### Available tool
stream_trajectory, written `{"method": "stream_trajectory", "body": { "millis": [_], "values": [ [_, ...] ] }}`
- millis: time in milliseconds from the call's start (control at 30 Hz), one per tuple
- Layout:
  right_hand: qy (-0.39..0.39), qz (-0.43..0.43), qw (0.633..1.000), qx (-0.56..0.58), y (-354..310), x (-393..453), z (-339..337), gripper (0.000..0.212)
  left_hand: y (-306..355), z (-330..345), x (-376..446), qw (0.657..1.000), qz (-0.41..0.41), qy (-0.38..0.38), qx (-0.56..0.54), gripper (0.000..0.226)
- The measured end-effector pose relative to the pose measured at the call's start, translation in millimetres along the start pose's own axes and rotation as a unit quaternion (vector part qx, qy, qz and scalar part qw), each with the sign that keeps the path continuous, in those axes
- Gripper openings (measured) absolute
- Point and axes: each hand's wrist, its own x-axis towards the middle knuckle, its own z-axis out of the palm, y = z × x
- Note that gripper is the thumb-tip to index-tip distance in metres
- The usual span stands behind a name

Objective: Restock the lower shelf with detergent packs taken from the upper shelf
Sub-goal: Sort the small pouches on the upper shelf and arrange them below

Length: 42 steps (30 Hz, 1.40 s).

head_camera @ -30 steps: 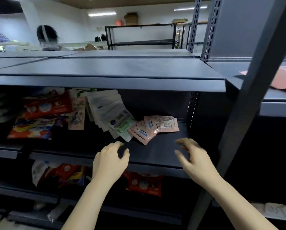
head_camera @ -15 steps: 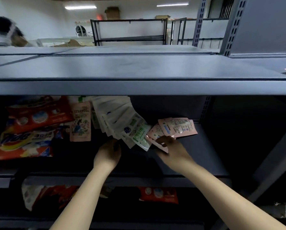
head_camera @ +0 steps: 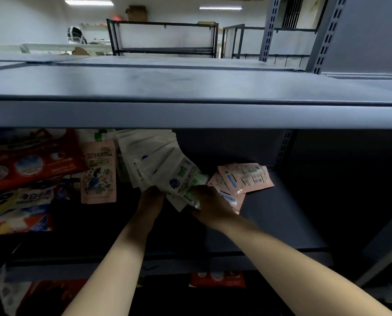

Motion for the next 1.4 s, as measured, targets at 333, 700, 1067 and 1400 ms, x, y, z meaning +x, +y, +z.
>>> {"method": "stream_trajectory", "body": {
  "millis": [333,700,1067,1400],
  "values": [
    [0.077,0.045,0.991,-0.099,-4.9,21.0,21.9,0.068,2.2,15.4,14.6,0.999,-0.040,-0.013,0.013,0.020],
    [0.114,0.057,0.990,0.062,5.5,-5.4,2.2,0.036,6.9,15.9,-20.4,0.989,0.030,0.039,-0.141,0.036],
    [0.229,0.085,0.947,0.209,22.0,-68.0,-61.5,0.023,33.4,24.8,-86.3,0.957,0.159,0.217,-0.112,0.036],
    [0.320,0.046,0.906,0.275,58.4,-153.6,-131.1,0.014,60.2,73.3,-160.3,0.934,0.215,0.277,-0.069,0.038]
  ]
}}
